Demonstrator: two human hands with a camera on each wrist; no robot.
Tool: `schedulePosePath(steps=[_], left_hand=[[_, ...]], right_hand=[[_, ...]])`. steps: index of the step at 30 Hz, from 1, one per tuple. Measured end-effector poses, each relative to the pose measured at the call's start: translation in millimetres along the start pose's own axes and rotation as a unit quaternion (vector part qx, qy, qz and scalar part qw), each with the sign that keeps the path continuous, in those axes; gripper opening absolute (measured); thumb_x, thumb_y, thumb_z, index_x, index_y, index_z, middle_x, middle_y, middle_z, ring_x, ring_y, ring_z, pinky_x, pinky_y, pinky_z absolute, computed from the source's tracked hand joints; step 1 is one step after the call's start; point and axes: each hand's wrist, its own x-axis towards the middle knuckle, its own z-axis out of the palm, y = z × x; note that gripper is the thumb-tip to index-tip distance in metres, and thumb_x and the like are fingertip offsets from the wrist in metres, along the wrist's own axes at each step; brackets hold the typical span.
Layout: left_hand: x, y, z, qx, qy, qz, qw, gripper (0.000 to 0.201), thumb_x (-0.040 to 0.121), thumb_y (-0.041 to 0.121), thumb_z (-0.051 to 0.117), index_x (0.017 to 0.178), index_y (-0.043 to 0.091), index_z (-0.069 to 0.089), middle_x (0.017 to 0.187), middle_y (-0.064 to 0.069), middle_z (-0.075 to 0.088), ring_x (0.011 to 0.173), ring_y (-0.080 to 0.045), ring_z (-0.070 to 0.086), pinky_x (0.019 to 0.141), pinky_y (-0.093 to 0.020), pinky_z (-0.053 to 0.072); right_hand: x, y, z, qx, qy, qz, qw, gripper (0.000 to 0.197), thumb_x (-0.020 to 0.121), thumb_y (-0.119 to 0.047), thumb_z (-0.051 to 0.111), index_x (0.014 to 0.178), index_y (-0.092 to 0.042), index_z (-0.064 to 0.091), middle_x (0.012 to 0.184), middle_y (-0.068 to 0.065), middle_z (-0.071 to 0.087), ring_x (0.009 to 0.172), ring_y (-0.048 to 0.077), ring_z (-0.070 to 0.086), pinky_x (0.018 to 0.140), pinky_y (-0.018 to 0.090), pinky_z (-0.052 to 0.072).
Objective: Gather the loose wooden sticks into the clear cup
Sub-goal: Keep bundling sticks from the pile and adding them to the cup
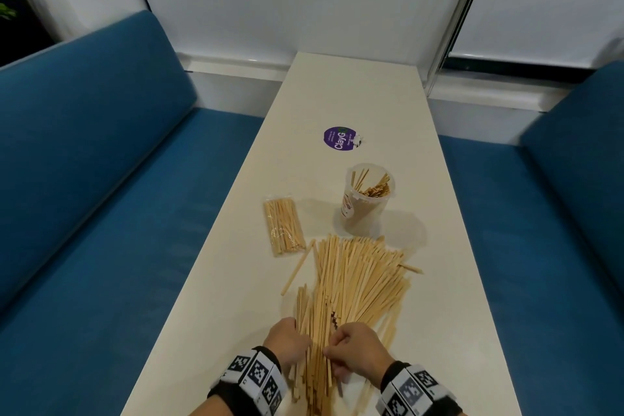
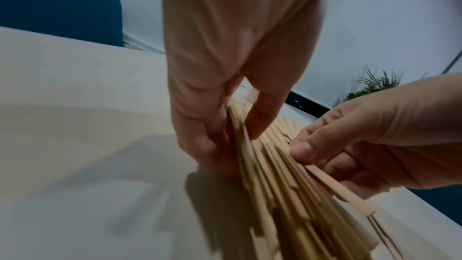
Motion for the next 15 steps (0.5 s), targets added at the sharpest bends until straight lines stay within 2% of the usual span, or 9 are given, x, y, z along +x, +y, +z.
schedulePosePath(steps=[2, 4, 6, 8, 10, 11, 13, 14, 15], left_hand=[[-1, 1, -1, -0.022, -0.020, -0.014, 0.999, 0.029, 0.088, 0.022, 0.047, 0.112, 0.008, 0.054, 0.104, -0.006, 0.060, 0.095, -0.021, 0.058, 0.083, -0.032, 0.049], [-2, 3, 0, -0.049, -0.038, -0.026, 0.998, 0.040, 0.088, 0.035, 0.049, 0.117, 0.008, 0.053, 0.104, -0.006, 0.060, 0.094, -0.019, 0.057, 0.078, -0.031, 0.049], [-2, 3, 0, -0.063, -0.060, -0.035, 0.996, 0.055, 0.087, 0.049, 0.049, 0.124, 0.008, 0.049, 0.117, -0.008, 0.059, 0.103, -0.021, 0.057, 0.083, -0.031, 0.050], [0, 1, 1, -0.051, -0.061, -0.029, 0.996, 0.061, 0.086, 0.052, 0.051, 0.127, 0.006, 0.046, 0.124, -0.009, 0.057, 0.109, -0.021, 0.055, 0.090, -0.032, 0.049], [1, -2, 0, -0.074, -0.063, -0.029, 0.995, 0.065, 0.085, 0.053, 0.055, 0.129, 0.006, 0.044, 0.125, -0.010, 0.057, 0.110, -0.022, 0.056, 0.092, -0.032, 0.049], [0, -4, -2, -0.096, -0.075, -0.031, 0.992, 0.063, 0.084, 0.051, 0.058, 0.125, 0.006, 0.048, 0.121, -0.011, 0.060, 0.105, -0.022, 0.058, 0.091, -0.035, 0.051], [2, -8, -4, -0.147, -0.104, -0.023, 0.984, 0.045, 0.084, 0.045, 0.062, 0.107, 0.006, 0.059, 0.099, -0.010, 0.068, 0.086, -0.020, 0.064, 0.081, -0.035, 0.055], [7, -12, -4, -0.150, -0.119, -0.023, 0.981, 0.038, 0.084, 0.043, 0.063, 0.098, 0.007, 0.061, 0.089, -0.008, 0.068, 0.077, -0.018, 0.063, 0.075, -0.033, 0.053], [14, -20, -3, -0.153, -0.122, -0.015, 0.981, 0.040, 0.082, 0.045, 0.065, 0.093, 0.007, 0.061, 0.084, -0.006, 0.067, 0.076, -0.017, 0.063, 0.075, -0.031, 0.050]], right_hand=[[0, -3, 2, 0.000, -0.007, -0.005, 1.000, 0.017, 0.082, -0.010, 0.068, 0.070, -0.013, 0.057, 0.058, 0.005, 0.062, 0.043, 0.010, 0.058, 0.053, 0.021, 0.054], [0, -6, 4, -0.013, -0.010, -0.013, 1.000, 0.018, 0.081, -0.010, 0.069, 0.068, -0.014, 0.057, 0.062, 0.004, 0.062, 0.044, 0.010, 0.058, 0.054, 0.022, 0.054], [-1, -8, 7, -0.036, -0.009, -0.024, 0.999, 0.017, 0.081, -0.010, 0.068, 0.068, -0.015, 0.058, 0.067, 0.003, 0.062, 0.046, 0.009, 0.059, 0.051, 0.019, 0.053], [-1, -9, 9, -0.037, -0.013, -0.043, 0.998, 0.016, 0.082, -0.010, 0.068, 0.070, -0.016, 0.060, 0.068, 0.002, 0.062, 0.051, 0.008, 0.061, 0.053, 0.018, 0.054], [-2, -8, 9, -0.014, -0.025, -0.064, 0.998, 0.013, 0.081, -0.010, 0.069, 0.072, -0.015, 0.063, 0.065, 0.001, 0.063, 0.052, 0.007, 0.061, 0.056, 0.018, 0.054], [-3, -8, 8, -0.004, -0.033, -0.074, 0.997, 0.011, 0.081, -0.010, 0.070, 0.073, -0.014, 0.065, 0.062, 0.000, 0.063, 0.050, 0.005, 0.060, 0.056, 0.017, 0.053], [-4, -6, 6, -0.006, -0.041, -0.081, 0.996, 0.008, 0.082, -0.011, 0.069, 0.075, -0.014, 0.068, 0.059, -0.001, 0.061, 0.046, 0.003, 0.056, 0.055, 0.016, 0.049], [-4, -6, 4, -0.010, -0.044, -0.081, 0.996, 0.008, 0.082, -0.011, 0.068, 0.076, -0.015, 0.070, 0.058, -0.002, 0.061, 0.046, 0.003, 0.054, 0.056, 0.016, 0.048], [-4, -5, 3, -0.012, -0.051, -0.081, 0.995, 0.009, 0.083, -0.012, 0.068, 0.076, -0.016, 0.071, 0.058, -0.002, 0.061, 0.047, 0.004, 0.053, 0.057, 0.017, 0.048]])
